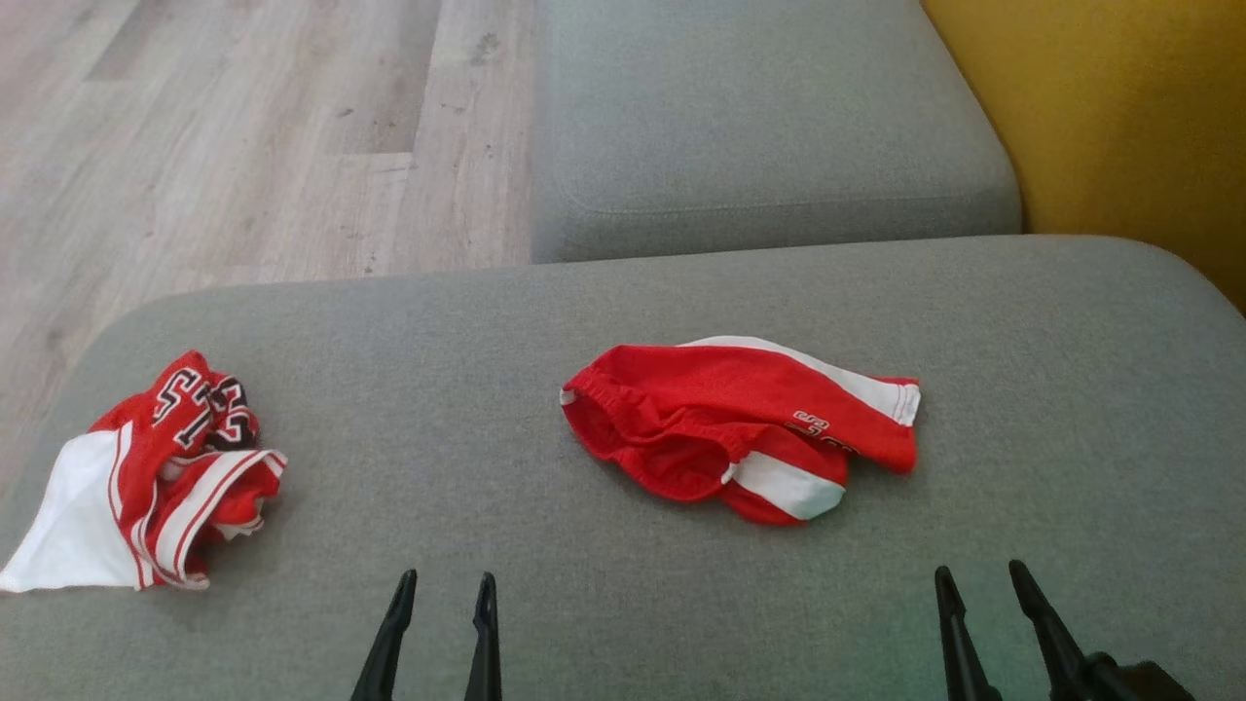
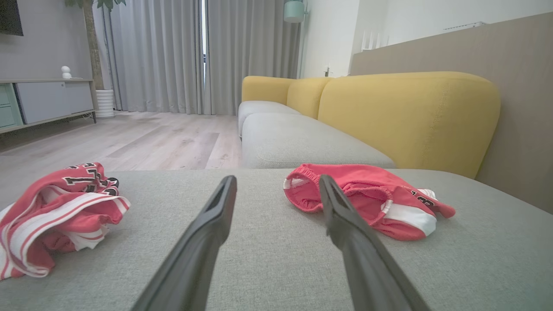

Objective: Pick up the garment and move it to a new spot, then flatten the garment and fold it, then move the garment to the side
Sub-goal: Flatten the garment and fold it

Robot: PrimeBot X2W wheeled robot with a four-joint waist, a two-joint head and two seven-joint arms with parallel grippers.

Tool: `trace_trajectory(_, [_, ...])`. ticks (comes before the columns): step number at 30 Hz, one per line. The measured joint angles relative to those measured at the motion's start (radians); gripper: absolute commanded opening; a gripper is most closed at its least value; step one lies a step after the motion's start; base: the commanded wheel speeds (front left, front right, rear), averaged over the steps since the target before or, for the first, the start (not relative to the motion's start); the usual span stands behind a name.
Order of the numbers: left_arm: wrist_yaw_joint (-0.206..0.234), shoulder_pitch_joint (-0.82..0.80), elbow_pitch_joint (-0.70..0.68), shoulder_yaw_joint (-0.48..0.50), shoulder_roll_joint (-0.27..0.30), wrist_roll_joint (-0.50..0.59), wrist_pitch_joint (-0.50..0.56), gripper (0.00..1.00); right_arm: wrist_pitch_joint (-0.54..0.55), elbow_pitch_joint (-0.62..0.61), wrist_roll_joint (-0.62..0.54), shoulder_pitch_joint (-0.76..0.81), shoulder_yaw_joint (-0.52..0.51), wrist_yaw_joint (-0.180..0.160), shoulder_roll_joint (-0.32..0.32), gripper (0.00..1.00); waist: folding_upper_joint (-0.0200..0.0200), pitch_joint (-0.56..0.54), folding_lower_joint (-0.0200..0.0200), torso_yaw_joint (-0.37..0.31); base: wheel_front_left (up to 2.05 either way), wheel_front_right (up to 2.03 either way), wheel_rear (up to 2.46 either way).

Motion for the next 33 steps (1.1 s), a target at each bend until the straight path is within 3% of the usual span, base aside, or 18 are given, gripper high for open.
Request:
trace_trajectory(7, [-0.051,-0.041,0.105,-0.062,0.000,0.001,0.000,1.00,0.000,0.000,-0.003,-0.002,-0.002,0.000,0.000,1.00,0.0000,0.039,0.0001,-0.020,0.00,0.00,0.00])
trace_trajectory(12, [-0.080,-0.136,0.234,-0.129,-0.002,-0.022,0.000,1.00,0.000,0.002,-0.013,-0.004,0.009,0.000,0.000,1.00,0.0000,0.069,0.0001,-0.035,0.00,0.00,0.00])
trace_trajectory(17, [-0.120,-0.309,0.402,-0.256,-0.006,-0.085,0.000,1.00,0.000,0.006,-0.023,-0.039,0.036,0.000,0.000,1.00,0.0000,0.112,0.0001,-0.060,0.00,0.00,0.00])
trace_trajectory(24, [-0.119,-0.540,0.565,-0.404,-0.010,-0.201,0.045,1.00,0.000,0.028,-0.031,-0.088,0.094,0.000,0.000,1.00,0.0000,0.172,0.0002,-0.114,0.00,0.00,0.00])
trace_trajectory(33, [-0.081,-0.730,0.670,-0.550,-0.013,-0.356,0.088,1.00,0.000,0.044,-0.032,-0.163,0.127,0.000,-0.001,1.00,0.0000,0.253,0.0003,-0.179,0.00,0.00,0.00])
